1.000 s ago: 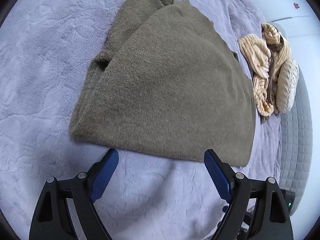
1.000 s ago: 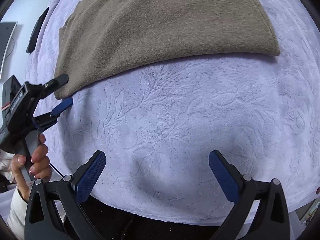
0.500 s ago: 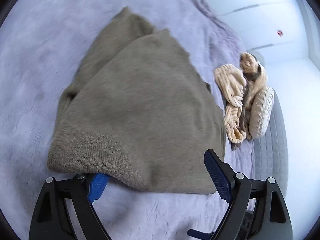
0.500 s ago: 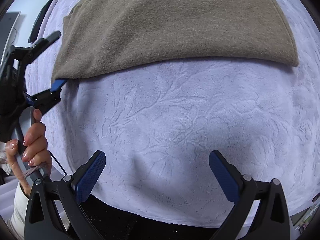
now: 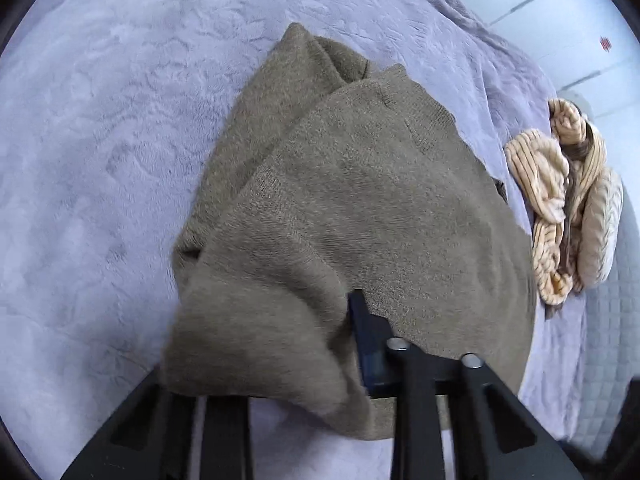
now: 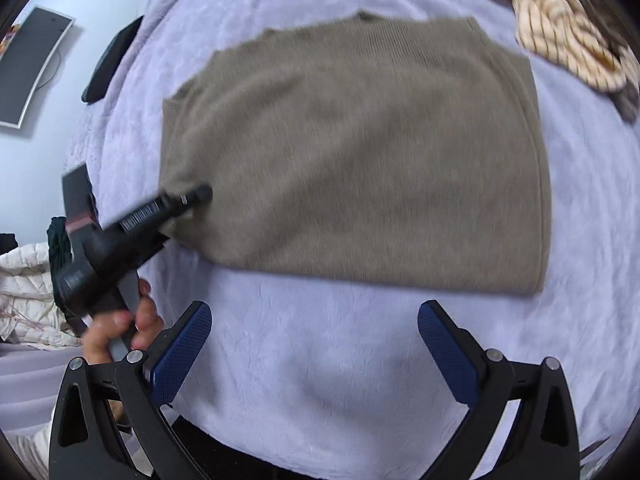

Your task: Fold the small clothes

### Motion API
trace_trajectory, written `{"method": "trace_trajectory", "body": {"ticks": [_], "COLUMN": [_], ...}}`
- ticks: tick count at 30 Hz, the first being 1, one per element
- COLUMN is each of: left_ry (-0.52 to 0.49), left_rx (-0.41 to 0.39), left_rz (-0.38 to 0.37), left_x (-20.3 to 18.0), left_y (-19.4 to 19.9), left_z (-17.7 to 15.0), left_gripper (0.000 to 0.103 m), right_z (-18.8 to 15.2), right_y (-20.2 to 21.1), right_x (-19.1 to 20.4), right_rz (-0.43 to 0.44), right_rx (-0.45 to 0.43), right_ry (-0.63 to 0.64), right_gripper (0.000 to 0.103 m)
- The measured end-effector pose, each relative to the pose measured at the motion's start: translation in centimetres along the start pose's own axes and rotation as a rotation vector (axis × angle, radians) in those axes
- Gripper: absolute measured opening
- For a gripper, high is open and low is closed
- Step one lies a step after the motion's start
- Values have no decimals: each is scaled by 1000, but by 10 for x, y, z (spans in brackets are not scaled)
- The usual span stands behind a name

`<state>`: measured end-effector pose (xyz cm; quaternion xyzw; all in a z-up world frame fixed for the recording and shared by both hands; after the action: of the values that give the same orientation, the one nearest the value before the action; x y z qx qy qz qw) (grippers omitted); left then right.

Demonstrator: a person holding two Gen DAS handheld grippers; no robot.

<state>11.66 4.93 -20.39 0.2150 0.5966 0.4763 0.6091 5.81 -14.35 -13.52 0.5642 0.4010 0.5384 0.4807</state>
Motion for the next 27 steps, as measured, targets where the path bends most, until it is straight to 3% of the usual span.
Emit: {"method": "trace_trajectory", "body": {"ticks": [1, 4, 8, 12, 16, 19, 21, 24, 27], "left_ry": [-31, -225, -408, -531, -594, -581, -511, -370, -167], "left_rx": [-9, -49, -80, -104, -117, -108, -85, -45, -5], "left_rz": [10, 96, 178, 215, 225, 201, 149, 44, -100], "left_x": [-3, -19, -31, -39, -42, -38, -32, -24, -10], "left_y": [2, 8, 10, 13, 13, 13, 13, 13, 12], "left_z": [0, -5, -15, -20, -24, -27, -25, -18, -6], "left_gripper": [23, 23, 23, 23, 23, 23, 23, 23, 23], "right_z": [10, 35, 73, 114, 150, 165, 169, 170, 165], "right_y": [3, 10, 5, -11, -46, -81, -100, -114, -116], "right_x": [2, 10, 38, 86, 136, 174, 192, 203, 196], "right_rz": [1, 15, 39, 68, 30, 32, 12, -4, 19], "right_rx": [-8, -13, 25, 83, 184, 294, 324, 322, 310], "right_ry": [12, 47, 105, 193, 265, 308, 337, 334, 296], "right_gripper": [103, 103, 103, 103, 103, 103, 103, 103, 103]}}
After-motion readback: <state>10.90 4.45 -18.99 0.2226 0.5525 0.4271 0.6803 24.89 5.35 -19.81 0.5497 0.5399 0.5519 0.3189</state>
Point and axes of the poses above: each gripper's, at about its wrist camera, not at the fingertips, and y roughly against the way its jaws point, x to its left, z to its top, the point moved 8 cm from there along -y, roughly the way its jaws point, and after that the axes turned 5 degrees about -z, right-handed, at the moved point
